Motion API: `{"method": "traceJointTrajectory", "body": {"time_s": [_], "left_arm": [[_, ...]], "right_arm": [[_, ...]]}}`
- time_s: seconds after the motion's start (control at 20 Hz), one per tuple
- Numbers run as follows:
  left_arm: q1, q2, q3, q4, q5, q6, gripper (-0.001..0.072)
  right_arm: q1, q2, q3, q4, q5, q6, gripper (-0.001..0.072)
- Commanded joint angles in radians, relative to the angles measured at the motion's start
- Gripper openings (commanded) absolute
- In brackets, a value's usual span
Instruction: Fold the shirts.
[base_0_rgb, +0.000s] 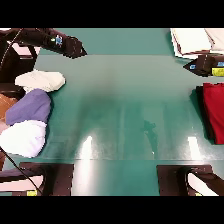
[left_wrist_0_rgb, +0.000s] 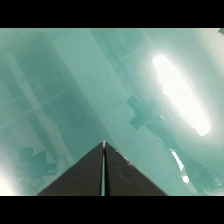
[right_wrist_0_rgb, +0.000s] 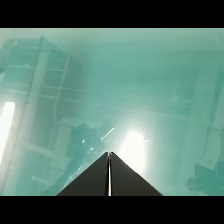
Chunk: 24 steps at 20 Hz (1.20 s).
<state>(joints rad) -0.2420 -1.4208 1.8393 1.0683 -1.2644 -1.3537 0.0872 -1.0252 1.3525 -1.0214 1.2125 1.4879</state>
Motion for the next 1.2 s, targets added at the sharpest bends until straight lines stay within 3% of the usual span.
{"method": "traceJointTrajectory", "body": {"time_s": [0.0,0.55,0.7,0.75,0.8,0.85,1.0,1.15], "left_arm": [[0.0,0.0,0.0,0.0,0.0,0.0,0.0026],[0.0,0.0,0.0,0.0,0.0,-0.001,0.0026],[0.0,0.0,0.0,0.003,0.058,0.003,0.0028],[0.003,0.0,0.0,0.044,0.078,0.002,0.0217],[0.003,-0.001,0.0,0.119,0.098,-0.006,0.0615],[0.003,-0.006,0.0,0.232,0.114,-0.039,0.0711],[0.028,-0.048,-0.011,0.593,0.117,-0.168,0.0715],[0.121,-0.119,-0.076,0.627,0.113,-0.209,0.0715]], "right_arm": [[0.003,0.001,0.0,0.0,-0.002,0.0,0.0018],[0.003,0.001,0.0,0.001,-0.002,0.0,0.0018],[0.003,0.001,0.0,0.0,-0.001,0.0,0.0018],[0.003,0.001,0.0,0.0,-0.002,0.0,0.0018],[0.003,0.001,0.0,0.0,-0.002,0.0,0.0018],[0.003,0.001,0.0,0.0,-0.002,0.0,0.0018],[0.003,0.001,0.0,0.0,-0.002,0.0,0.0018],[0.003,0.001,0.0,0.0,-0.002,0.0,0.0018]]}}
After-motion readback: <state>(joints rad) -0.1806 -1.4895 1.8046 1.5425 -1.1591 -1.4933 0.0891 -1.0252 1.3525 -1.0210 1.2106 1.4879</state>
